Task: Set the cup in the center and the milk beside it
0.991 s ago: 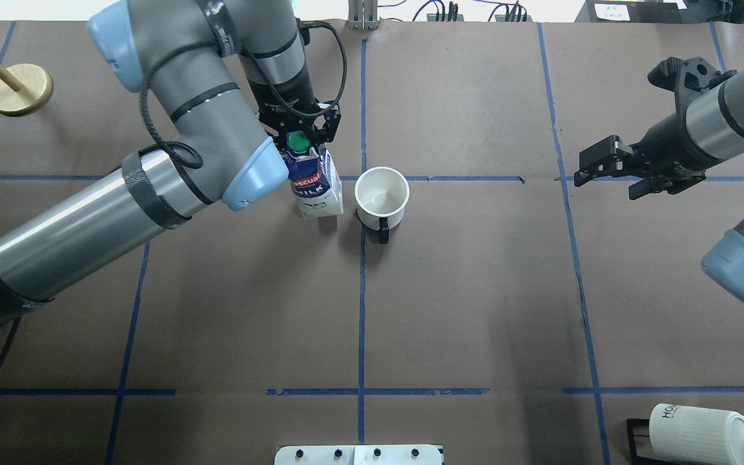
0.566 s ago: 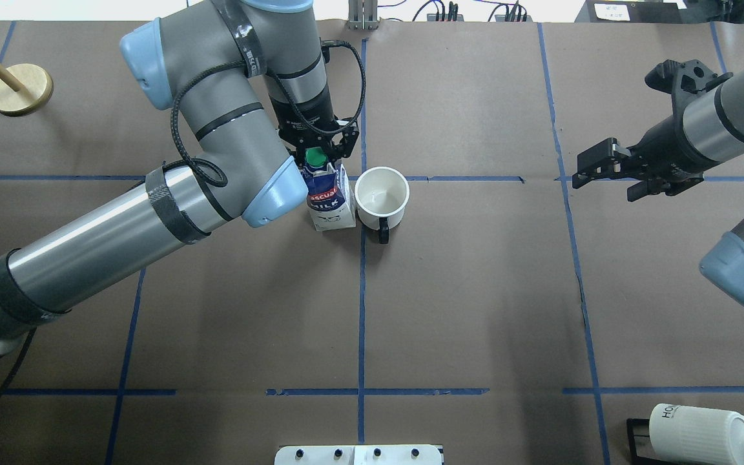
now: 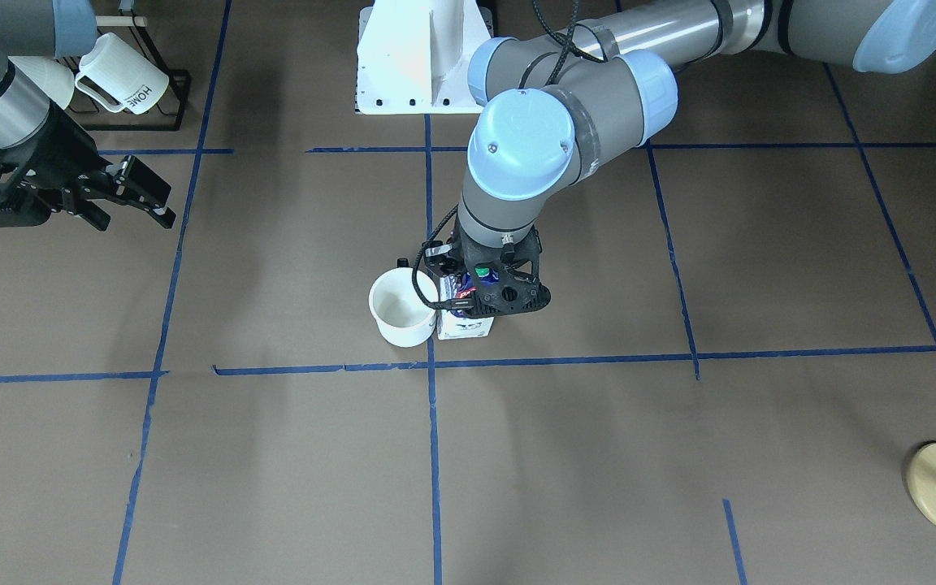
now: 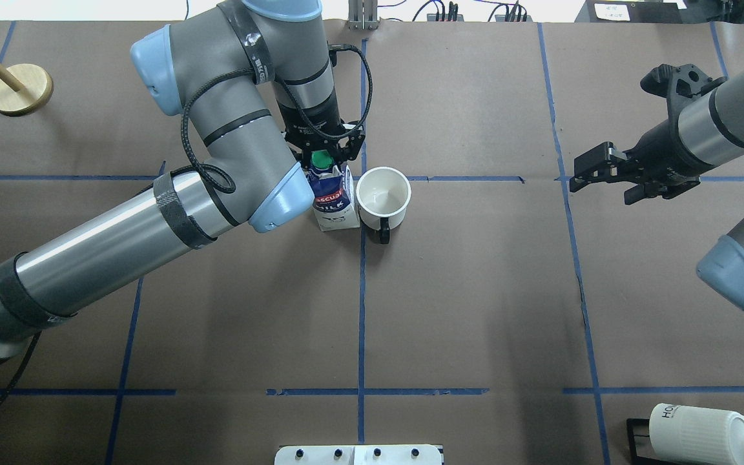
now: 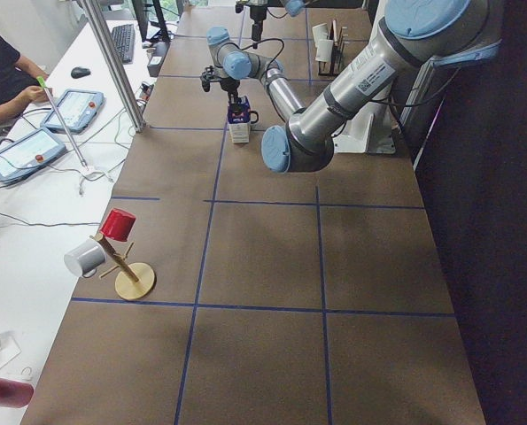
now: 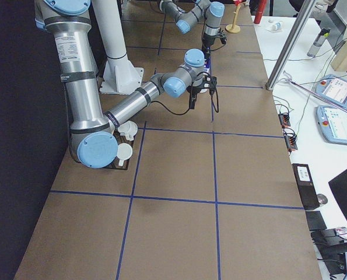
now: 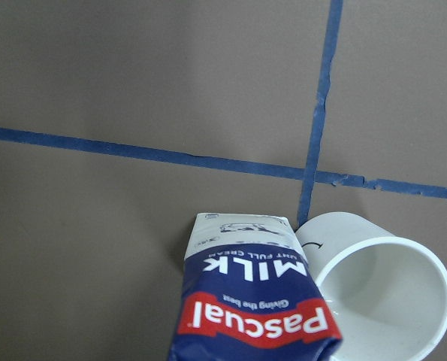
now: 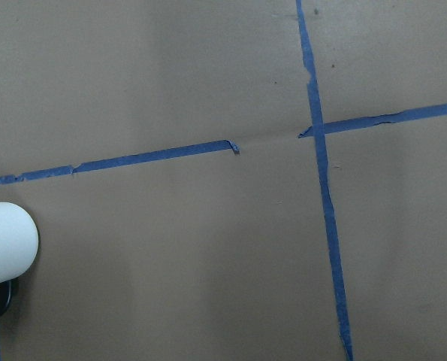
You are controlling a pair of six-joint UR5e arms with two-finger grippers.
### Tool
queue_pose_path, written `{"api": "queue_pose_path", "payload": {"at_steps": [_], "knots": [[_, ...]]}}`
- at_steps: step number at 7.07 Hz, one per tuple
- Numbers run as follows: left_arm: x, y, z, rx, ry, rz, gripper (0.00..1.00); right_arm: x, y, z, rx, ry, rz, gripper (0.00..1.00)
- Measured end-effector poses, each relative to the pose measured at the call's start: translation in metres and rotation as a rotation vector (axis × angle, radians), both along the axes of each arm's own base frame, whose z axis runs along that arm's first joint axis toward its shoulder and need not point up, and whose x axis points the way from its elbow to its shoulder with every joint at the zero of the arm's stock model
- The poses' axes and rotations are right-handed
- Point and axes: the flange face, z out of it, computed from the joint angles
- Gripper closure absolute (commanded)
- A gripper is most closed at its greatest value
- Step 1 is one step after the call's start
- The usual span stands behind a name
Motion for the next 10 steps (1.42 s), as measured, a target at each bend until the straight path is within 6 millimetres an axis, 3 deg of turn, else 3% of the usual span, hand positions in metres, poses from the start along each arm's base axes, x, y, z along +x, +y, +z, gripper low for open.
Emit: {"api": "queue_pose_path", "payload": {"at_steps": [1,2,4,5,6,7,8,9,10], "knots": [[-0.001,0.0,-0.002,0.01,0.007,-0.004,0.0,-0.001,0.0,0.0,0.0,0.0,-0.001,0.0],[-0.015,-0.002,-0.011,0.022,0.015,-0.021,0.0,-0.001,0.0,0.0,0.0,0.0,-0.002,0.0],[-0.096,-0.001,-0.048,0.061,0.046,-0.098,0.0,-0.001,0.0,-0.001,0.001,-0.001,-0.003,0.0],[-0.135,0.005,-0.057,0.085,0.069,-0.132,0.0,-0.002,0.0,-0.002,0.003,-0.002,-0.004,0.0],[-0.161,0.013,-0.05,0.1,0.08,-0.15,0.0,-0.002,0.0,-0.003,0.006,-0.004,-0.004,0.0],[-0.186,0.02,-0.028,0.127,0.077,-0.152,0.0,0.002,0.0,-0.006,0.009,-0.01,-0.002,0.0],[-0.215,0.023,0.006,0.177,0.058,-0.13,0.0,0.021,-0.004,-0.008,0.009,-0.023,0.009,0.0],[-0.245,0.02,0.04,0.228,0.029,-0.104,0.0,0.058,-0.016,-0.004,0.014,-0.047,0.017,0.0],[-0.285,0.01,0.082,0.272,-0.005,-0.072,0.0,0.111,-0.027,0.01,0.032,-0.066,0.016,0.0]]}}
